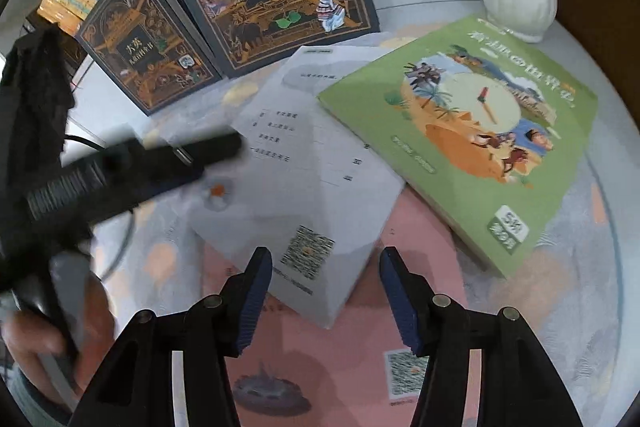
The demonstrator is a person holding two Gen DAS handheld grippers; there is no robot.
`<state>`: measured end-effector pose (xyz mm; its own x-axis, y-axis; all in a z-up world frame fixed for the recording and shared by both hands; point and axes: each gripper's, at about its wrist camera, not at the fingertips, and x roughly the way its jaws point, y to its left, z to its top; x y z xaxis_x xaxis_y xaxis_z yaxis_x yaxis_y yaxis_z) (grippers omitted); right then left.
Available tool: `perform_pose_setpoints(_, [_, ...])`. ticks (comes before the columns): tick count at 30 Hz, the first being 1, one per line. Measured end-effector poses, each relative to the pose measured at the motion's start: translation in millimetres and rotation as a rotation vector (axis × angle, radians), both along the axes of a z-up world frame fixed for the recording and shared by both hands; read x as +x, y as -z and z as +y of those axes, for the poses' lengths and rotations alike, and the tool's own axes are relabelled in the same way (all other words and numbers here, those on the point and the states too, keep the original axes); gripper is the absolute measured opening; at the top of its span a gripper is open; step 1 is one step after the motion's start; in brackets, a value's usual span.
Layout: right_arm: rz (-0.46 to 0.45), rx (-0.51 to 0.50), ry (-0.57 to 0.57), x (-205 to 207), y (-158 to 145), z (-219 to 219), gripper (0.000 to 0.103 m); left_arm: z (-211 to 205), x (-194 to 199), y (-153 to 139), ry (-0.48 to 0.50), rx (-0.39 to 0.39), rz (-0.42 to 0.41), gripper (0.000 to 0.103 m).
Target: Organize books
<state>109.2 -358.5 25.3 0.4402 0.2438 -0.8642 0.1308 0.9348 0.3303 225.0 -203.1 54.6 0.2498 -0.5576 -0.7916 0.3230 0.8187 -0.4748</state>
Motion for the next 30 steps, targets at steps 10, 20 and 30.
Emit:
perform_pose_setpoints(10, [0.01, 0.052, 0.027, 15, -1, -5, 0.065, 0, 26, 29, 0.023, 0.062, 0.071, 0.063])
perform_pose_setpoints(20, [0.028, 0.058, -0.042, -7, -2, 7, 0.071, 35, -41, 28, 0.015, 0.059, 0.084, 0.063])
perform_pose_setpoints(30, [0.135, 0.152, -0.24, -126, 5, 51, 0.07, 118, -179, 27, -0.056, 0.074, 0.194, 0.063])
